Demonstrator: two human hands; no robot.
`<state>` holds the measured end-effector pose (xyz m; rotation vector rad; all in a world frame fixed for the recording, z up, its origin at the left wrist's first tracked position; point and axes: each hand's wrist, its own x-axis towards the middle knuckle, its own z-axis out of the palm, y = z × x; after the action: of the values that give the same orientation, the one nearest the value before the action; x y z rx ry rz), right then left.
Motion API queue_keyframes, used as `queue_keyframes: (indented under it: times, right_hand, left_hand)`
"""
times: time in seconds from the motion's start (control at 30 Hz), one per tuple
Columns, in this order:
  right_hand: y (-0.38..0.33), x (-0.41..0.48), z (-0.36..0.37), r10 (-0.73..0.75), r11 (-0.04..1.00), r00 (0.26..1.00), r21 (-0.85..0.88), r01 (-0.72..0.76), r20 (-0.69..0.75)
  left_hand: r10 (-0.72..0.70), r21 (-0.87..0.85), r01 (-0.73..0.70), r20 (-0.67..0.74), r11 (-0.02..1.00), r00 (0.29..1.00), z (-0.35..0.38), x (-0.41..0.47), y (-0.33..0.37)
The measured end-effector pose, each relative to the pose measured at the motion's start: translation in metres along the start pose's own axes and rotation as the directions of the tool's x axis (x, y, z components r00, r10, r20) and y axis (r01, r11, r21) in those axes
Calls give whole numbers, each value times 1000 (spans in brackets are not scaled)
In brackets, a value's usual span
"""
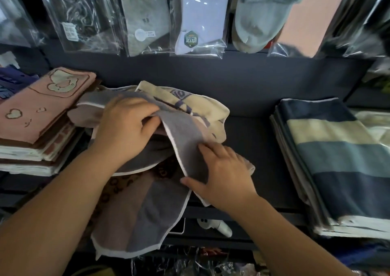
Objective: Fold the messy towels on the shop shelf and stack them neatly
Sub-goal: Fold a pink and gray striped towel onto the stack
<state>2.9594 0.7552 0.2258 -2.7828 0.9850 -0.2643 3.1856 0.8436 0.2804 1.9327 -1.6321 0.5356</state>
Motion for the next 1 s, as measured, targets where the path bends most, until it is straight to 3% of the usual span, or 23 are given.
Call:
queue_keyframes:
  times: [0.1,0.23,0.4,0.6,0.77,0.87,1.0]
  right_hand:
    - [-1,-1,12,-7,1000,998,20,6,57]
    - [12,-8,8,34,989,996,143,-21,-87]
    - [49,-6,-33,244,941,939,294,-169,-243]
    - [88,-5,-105,309,932,804,329,-151,-507]
    - [108,-14,-123,386,899,766,397,-186,-514]
    - [110,-21,-124,406,877,766,449,-173,-498]
    - [102,-32,-127,395,843,818,518,-143,-418]
  left_hand:
    - [90,-72,-85,73,994,993,-17,6,30]
    - [61,-60,-55,108,997,992,-23,-1,41]
    - [-21,-99,38,166,994,986,-35,-13,16]
    - [-94,73,78,253,994,963,-52,-35,-15]
    - [-278,249,224,207,942,938,-57,-60,-36]
    - [-398,135,382,119,914,910,-64,-64,-33]
    - [-598,-218,574,-63,789,799,-76,-58,-27]
